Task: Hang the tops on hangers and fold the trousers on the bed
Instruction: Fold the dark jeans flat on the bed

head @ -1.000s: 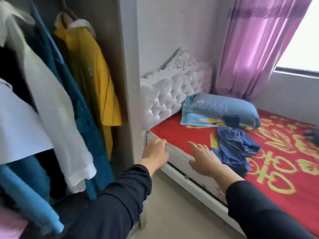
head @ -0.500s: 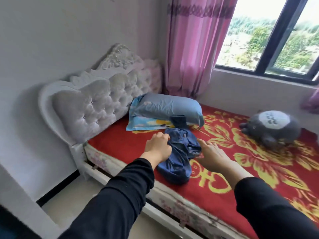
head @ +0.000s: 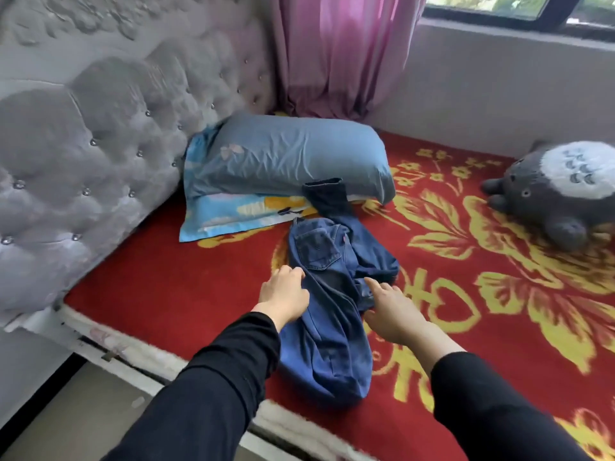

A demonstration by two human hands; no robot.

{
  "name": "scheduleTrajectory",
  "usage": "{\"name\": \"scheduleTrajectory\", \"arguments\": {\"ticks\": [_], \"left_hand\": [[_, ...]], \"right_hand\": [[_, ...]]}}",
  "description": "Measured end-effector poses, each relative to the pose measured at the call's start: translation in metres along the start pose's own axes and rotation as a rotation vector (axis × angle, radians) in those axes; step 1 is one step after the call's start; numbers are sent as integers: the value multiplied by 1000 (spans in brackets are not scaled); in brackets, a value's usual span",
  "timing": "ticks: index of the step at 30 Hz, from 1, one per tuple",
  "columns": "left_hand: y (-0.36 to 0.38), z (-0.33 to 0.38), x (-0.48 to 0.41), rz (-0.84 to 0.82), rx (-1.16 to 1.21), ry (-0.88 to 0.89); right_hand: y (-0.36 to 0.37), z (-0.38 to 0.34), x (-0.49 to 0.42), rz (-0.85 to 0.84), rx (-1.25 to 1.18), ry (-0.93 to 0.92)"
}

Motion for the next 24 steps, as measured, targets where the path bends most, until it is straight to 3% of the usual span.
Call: {"name": "scheduleTrajectory", "arguments": {"ticks": [8, 13, 18, 20, 24], "left_hand": [[103, -36, -160, -64, 72, -53], [157, -65, -234, 5, 303, -205], [185, -75, -277, 34, 547, -329], [187, -75, -283, 25, 628, -370], [172, -66, -291, 82, 853, -451]], "right_hand": [[92, 54, -166, -79, -49, 86], [147, 66, -248, 72, -121, 84], [186, 68, -260, 221, -201, 12], [184, 67, -254, 248, -341, 46], [167, 48, -237, 50, -408, -38]]}}
Point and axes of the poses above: each hand's wrist, its own x-axis away from the middle knuckle, its own y-axis out of the palm, z = x × y, the point moved 4 cm from there along -x, towards the middle knuckle, and after that the axes turned 4 degrees about z, right-handed, at the moved point
